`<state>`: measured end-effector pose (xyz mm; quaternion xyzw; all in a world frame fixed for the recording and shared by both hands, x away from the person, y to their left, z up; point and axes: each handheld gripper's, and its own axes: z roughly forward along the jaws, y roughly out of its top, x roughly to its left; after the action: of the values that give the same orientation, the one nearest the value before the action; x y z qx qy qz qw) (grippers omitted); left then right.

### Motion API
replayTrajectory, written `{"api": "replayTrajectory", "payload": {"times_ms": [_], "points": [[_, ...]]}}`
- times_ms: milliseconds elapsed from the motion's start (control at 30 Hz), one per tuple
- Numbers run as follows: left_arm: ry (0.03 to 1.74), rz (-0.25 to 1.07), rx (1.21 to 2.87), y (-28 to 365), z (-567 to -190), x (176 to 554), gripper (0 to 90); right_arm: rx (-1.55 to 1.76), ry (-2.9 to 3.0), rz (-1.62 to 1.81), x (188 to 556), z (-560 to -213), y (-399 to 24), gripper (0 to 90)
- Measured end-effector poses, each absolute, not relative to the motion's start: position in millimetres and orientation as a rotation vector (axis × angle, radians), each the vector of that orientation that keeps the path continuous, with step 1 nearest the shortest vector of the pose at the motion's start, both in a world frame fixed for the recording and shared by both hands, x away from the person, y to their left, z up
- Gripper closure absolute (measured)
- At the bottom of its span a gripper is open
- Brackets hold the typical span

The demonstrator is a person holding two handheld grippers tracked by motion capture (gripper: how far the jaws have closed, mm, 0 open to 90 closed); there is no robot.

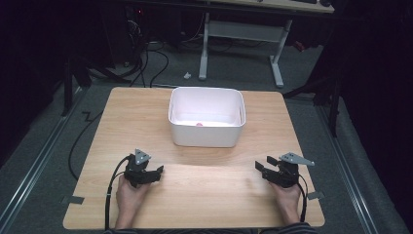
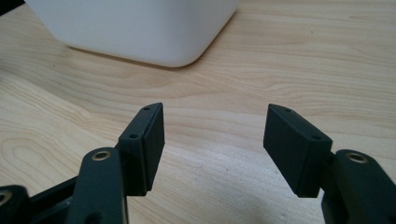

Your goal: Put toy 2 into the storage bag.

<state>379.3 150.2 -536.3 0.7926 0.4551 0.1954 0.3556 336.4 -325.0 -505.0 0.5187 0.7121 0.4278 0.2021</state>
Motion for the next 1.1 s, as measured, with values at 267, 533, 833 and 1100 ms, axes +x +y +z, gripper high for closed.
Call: {"api": "replayTrajectory", "payload": {"times_ms": [267, 533, 833, 1100], "points": [[1.176, 0.505, 2.048, 150, -536, 379, 25.5, 1.471, 2.013, 1.132, 340, -516, -323, 38.7], [1.176, 0.505, 2.047, 150, -536, 379, 25.5, 1.481, 2.033, 1.064, 345, -523, -320, 38.6], [1.176, 0.506, 2.049, 150, -536, 379, 25.3, 1.491, 2.049, 0.955, 350, -530, -316, 38.0], [1.176, 0.506, 2.049, 150, -536, 379, 25.3, 1.462, 2.063, 0.897, 351, -530, -311, 36.8]]}}
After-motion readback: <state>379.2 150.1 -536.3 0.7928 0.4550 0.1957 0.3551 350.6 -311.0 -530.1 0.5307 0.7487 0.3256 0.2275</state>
